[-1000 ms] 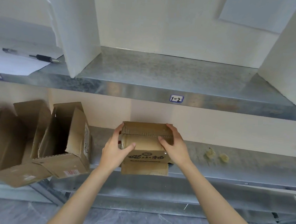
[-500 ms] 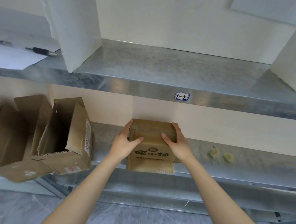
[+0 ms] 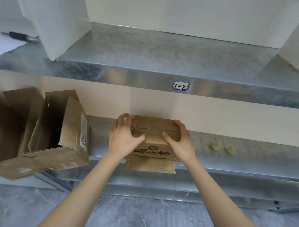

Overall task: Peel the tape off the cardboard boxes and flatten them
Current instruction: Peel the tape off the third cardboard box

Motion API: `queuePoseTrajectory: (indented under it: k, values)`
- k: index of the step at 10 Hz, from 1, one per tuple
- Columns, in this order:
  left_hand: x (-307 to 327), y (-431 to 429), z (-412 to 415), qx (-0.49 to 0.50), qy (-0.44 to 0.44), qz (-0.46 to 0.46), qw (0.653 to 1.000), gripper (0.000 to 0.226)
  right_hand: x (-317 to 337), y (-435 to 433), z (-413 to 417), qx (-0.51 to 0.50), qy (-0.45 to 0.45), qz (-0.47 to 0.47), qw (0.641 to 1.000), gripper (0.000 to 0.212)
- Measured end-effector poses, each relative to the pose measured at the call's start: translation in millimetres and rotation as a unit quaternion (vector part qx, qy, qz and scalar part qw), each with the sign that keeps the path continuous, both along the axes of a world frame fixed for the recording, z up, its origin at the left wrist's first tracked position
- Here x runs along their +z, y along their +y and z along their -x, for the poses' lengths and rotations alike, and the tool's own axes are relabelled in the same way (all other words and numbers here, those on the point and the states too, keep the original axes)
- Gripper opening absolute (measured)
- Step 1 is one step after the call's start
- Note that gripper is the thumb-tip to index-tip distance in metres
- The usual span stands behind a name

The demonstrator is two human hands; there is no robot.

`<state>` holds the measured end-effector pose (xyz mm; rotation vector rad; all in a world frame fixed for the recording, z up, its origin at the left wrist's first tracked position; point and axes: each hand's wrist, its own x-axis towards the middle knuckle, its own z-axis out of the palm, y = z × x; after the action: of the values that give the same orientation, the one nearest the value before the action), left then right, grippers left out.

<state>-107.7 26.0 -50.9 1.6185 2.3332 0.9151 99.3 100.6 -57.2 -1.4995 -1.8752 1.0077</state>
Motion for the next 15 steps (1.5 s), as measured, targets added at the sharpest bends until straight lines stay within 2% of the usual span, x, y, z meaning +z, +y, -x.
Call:
queuePoseTrajectory:
  k: [1,2,3,4,5,6,7,8,9,10,12,15]
  values:
    - [8,21,-23,-0.027,0.054,-0.062,0.996,0.063,1,0,0,-0.002,-0.006,-0.001,1.0,0.067]
    - [6,40,-46,-0.059,0.046,-0.045,0.996,0.056,0,-3,-3,-0.004,-0.009,-0.007,1.0,0.068]
    - [-5,45,-55,-0.075,0.091,-0.019,0.993,0.05,-1,-6,-7,0.006,-0.002,-0.011,1.0,0.069]
    - [-11,41,-51,-0.063,0.109,-0.04,0.991,0.048,-3,-8,-15,0.054,0.056,0.007,0.997,0.071]
    - [-11,36,-52,-0.056,0.12,-0.066,0.989,0.048,-2,-5,-28,0.019,0.163,0.053,0.985,0.055]
    - [-10,33,-55,-0.054,0.117,-0.076,0.989,0.047,0,8,-37,-0.045,0.16,0.038,0.985,0.038]
    - [-12,29,-55,-0.051,0.123,-0.086,0.987,0.047,4,21,-35,-0.053,0.123,0.036,0.99,0.028]
    - [-13,24,-59,-0.042,0.13,-0.099,0.986,0.046,11,29,-28,-0.045,0.093,0.045,0.994,0.029]
    - [-14,18,-62,-0.032,0.138,-0.109,0.984,0.045,19,31,-19,-0.023,0.073,0.104,0.992,0.036]
    - [-15,14,-64,-0.028,0.137,-0.117,0.983,0.046,21,29,-12,0.016,0.05,0.125,0.991,0.05]
    - [-15,10,-66,-0.034,0.141,-0.118,0.982,0.046,18,23,-11,0.021,0.097,0.047,0.994,0.019]
    - [-15,9,-67,-0.037,0.143,-0.119,0.982,0.046,12,17,-8,-0.008,0.125,0.004,0.992,0.011]
